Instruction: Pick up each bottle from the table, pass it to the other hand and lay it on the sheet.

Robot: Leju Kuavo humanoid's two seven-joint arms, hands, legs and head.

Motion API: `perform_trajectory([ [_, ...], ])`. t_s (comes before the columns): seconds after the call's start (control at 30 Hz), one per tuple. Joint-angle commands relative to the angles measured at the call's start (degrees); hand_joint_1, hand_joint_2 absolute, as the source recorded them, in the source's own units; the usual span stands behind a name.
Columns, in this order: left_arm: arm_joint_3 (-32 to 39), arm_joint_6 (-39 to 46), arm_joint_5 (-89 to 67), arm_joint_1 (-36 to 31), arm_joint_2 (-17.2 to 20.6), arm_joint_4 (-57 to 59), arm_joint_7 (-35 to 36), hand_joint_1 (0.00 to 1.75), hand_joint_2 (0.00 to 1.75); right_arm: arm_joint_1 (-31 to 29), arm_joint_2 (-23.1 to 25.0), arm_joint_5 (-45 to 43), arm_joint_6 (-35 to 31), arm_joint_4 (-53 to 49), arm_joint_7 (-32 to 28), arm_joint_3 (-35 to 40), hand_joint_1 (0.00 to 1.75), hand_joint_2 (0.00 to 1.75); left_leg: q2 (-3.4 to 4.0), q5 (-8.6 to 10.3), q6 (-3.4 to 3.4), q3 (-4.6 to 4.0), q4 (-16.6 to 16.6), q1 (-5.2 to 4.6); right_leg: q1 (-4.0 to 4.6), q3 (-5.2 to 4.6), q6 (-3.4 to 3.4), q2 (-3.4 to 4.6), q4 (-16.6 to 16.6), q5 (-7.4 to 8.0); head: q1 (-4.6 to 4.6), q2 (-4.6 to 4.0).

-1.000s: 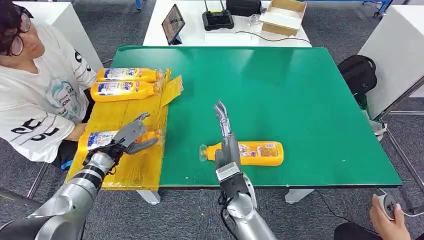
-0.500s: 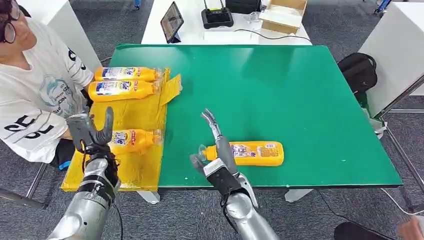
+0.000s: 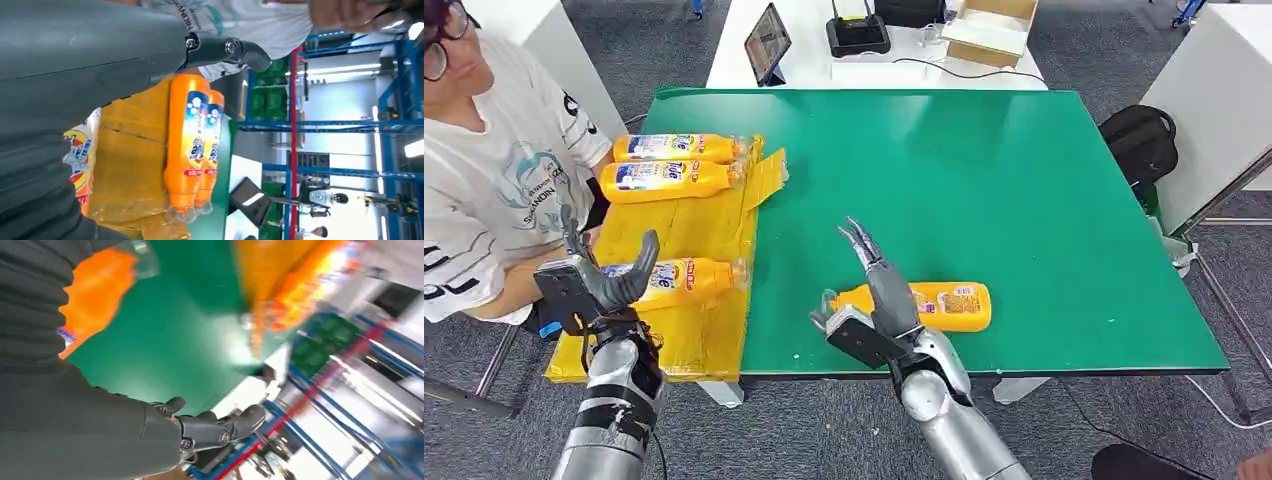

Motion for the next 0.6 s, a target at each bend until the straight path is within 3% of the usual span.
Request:
perform_trajectory([
  [0.03,-9.3,2.8,-3.8,5.6,2.4,-5.8,0.2,0.0,1.75,-9.0,-12.4,5.2,11.7,6.8,8.6,2.9,0.0,1.75,0.04,-0.08,0.11,0.21,0.0,-0.01,0.04,0.24,-0.14,-0.02,-0.1,-0.05,0.02,0.0],
  [0.3,-10.7,4.1,-7.4,4.2,2.6,0.7,0.2,0.0,1.75,-10.5,-16.8,3.9,17.4,13.3,9.6,6.1,0.0,1.75,-0.1,-0.03,0.05,0.1,0.0,-0.02,0.02,0.17,-0.09,-0.05,-0.1,0.0,0.04,0.0],
  [0.6,-11.1,3.6,-7.4,3.2,1.9,3.6,0.2,0.0,1.75,-10.2,-20.9,1.4,21.5,12.2,9.0,7.7,0.0,1.75,-0.06,-0.09,0.1,0.21,0.0,-0.03,0.03,0.26,-0.15,-0.05,-0.1,-0.05,0.04,0.0],
])
